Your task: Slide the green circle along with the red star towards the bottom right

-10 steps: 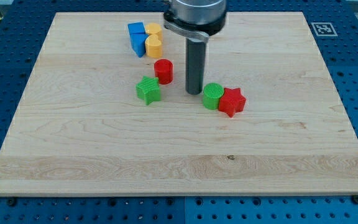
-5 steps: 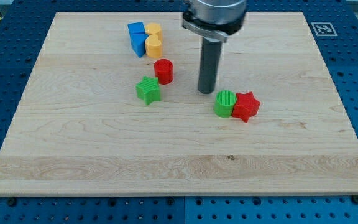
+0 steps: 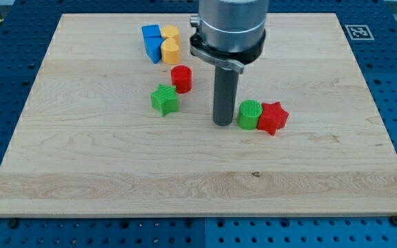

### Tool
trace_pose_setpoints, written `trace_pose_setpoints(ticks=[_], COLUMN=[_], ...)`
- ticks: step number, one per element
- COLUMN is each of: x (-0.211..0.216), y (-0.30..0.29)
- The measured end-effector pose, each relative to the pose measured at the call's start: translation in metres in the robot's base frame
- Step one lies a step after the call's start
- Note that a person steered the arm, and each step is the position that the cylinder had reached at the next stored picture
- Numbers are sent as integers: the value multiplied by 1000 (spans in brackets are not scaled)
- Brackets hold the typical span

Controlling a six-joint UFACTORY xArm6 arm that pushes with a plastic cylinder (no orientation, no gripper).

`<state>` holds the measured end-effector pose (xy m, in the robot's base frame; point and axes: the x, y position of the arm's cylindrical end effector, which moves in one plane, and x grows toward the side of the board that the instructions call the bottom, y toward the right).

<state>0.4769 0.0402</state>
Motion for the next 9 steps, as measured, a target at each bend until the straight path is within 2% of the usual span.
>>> trace_pose_setpoints(ticks=[4, 6, 9], x=[-2, -26, -13], y=[26, 12, 40])
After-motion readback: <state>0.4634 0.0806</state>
